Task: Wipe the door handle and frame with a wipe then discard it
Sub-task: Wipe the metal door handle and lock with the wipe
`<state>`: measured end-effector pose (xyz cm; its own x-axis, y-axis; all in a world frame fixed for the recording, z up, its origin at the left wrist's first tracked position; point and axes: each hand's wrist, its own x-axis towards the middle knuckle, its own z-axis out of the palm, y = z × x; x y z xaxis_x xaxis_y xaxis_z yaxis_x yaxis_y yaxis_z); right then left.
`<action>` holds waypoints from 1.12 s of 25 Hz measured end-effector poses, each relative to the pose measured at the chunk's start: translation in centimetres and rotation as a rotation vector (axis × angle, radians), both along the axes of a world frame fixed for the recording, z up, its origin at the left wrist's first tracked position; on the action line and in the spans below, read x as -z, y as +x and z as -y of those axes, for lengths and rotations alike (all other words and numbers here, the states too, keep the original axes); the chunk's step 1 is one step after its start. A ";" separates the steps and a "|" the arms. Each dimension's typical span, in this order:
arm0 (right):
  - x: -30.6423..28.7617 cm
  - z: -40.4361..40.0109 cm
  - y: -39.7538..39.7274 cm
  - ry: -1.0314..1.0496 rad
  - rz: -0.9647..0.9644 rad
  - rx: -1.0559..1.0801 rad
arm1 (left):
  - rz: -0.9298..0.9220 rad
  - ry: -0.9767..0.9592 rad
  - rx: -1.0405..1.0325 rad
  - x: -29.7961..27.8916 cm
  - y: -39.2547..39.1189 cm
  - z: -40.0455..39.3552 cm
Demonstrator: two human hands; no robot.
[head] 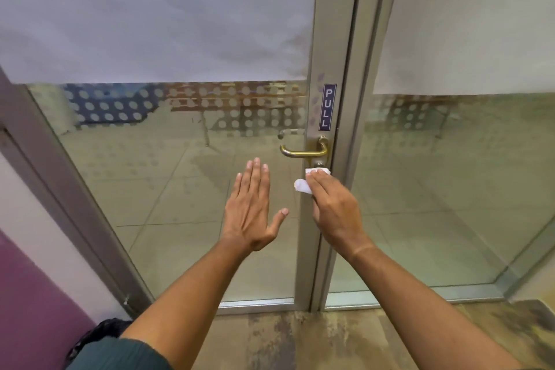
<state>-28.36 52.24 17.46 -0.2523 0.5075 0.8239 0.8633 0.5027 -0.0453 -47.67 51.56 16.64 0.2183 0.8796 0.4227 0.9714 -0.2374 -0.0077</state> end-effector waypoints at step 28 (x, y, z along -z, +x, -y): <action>-0.6 -18.5 -7.2 -0.427 0.073 0.140 | -0.135 0.324 0.184 2.1 -4.7 -24.9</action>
<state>-35.53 70.75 18.06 -0.2067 0.8313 0.5160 0.9302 0.3304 -0.1597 -52.41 76.45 14.57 0.4326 0.6463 0.6286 0.8979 -0.3718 -0.2357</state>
